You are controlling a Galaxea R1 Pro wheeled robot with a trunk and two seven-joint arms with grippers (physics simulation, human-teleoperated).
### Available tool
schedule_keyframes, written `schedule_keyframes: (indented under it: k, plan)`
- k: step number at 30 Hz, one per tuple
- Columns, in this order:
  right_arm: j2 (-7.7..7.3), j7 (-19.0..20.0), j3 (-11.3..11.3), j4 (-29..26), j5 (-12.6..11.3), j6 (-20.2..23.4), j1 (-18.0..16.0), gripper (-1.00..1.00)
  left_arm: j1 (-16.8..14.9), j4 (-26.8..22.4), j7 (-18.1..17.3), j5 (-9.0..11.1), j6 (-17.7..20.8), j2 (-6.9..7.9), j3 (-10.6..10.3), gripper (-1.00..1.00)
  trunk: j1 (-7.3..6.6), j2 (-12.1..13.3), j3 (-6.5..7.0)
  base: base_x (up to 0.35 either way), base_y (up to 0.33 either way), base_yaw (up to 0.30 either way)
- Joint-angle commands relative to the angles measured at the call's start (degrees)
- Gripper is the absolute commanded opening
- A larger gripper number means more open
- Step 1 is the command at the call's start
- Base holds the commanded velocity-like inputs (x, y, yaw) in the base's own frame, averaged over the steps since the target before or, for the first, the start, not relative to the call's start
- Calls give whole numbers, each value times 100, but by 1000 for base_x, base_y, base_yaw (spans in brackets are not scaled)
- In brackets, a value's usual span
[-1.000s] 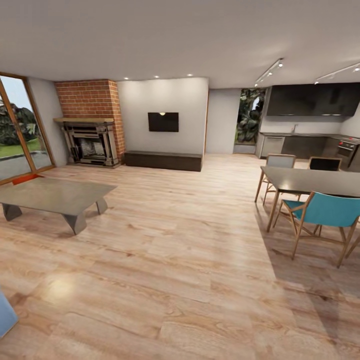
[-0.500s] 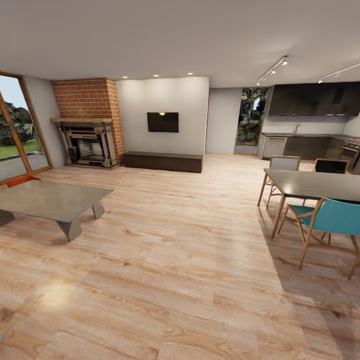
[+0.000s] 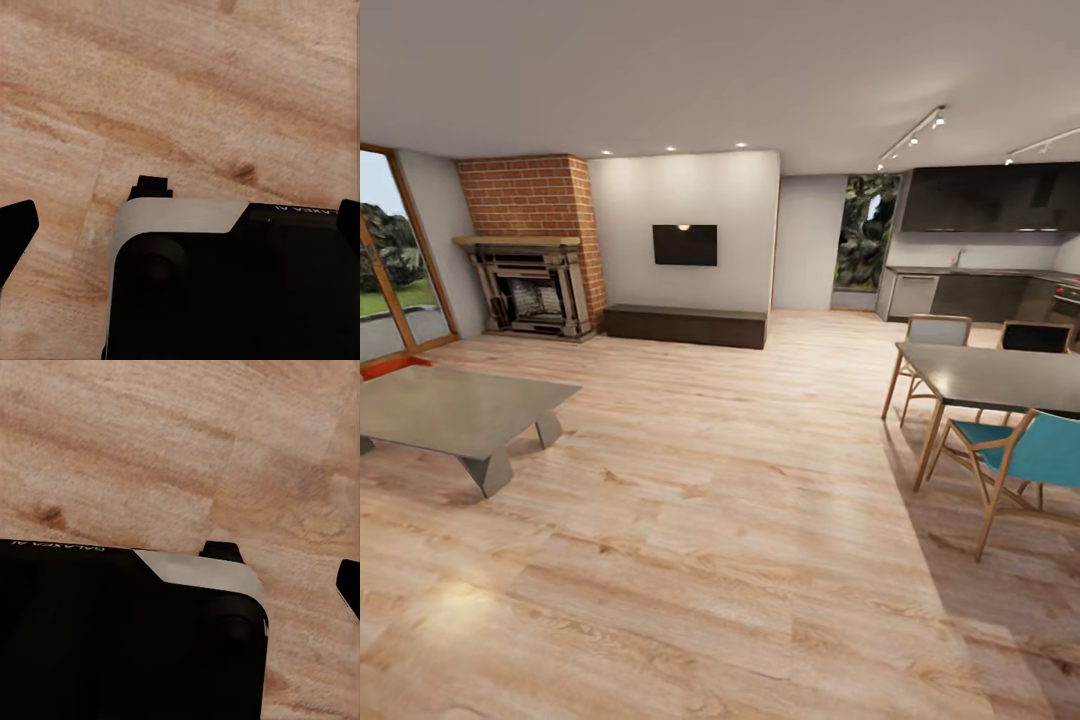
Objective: Move the two storage containers from the living room to the garage. In the garage, place one container on the floor and stack the other container on top of it (either order is fine).
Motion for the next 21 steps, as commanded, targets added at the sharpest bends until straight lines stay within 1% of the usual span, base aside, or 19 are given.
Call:
schedule_keyframes:
  k: [1, 21]
  plan:
    - [5, -6, 48, 14, -56, -28, -6, 100, -3, 1, -12, 55, -1, 1, -17, 100, 4, -4, -7, 322, 0, 0]
    - [5, -6, 48, 14, -56, -28, -6, 100, -3, 1, -12, 56, -1, 1, -17, 100, 4, -4, -7, 322, 0, 0]
